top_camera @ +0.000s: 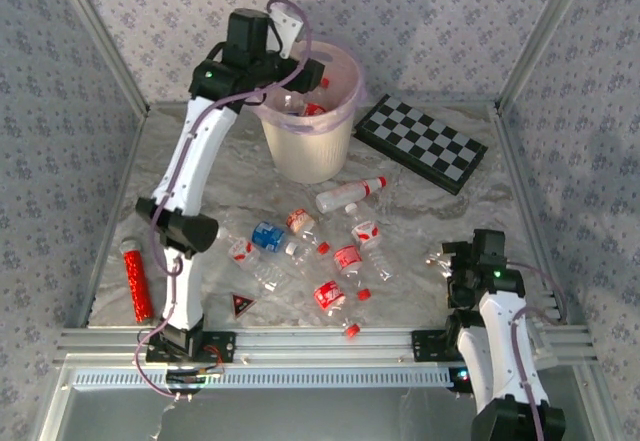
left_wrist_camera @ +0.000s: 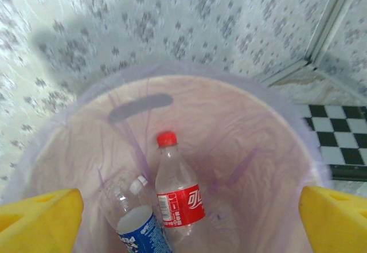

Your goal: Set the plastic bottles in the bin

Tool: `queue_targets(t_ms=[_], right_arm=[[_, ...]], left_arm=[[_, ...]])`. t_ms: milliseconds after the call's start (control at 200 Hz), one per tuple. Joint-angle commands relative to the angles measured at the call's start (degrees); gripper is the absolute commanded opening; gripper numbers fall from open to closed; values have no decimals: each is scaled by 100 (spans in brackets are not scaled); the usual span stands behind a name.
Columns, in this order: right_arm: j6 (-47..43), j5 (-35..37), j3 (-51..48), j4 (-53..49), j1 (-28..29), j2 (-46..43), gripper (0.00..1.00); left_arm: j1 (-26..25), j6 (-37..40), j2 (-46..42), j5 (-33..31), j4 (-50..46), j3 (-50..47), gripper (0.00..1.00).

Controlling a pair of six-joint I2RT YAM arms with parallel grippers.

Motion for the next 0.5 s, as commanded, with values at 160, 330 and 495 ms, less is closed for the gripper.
queue_targets(t_ms=[160, 330, 495], right_arm=[[-515, 172, 35, 1036, -109, 827, 96], [-1229, -114, 389, 1643, -77, 1445, 87], [-1870, -543, 703, 1855, -66, 1849, 74]], left_arm=[[-95, 80, -1545, -101, 772, -1829, 97], [-95, -112, -2455, -186, 1470, -3282, 97], [17, -447, -2967, -164, 1845, -4338, 97]])
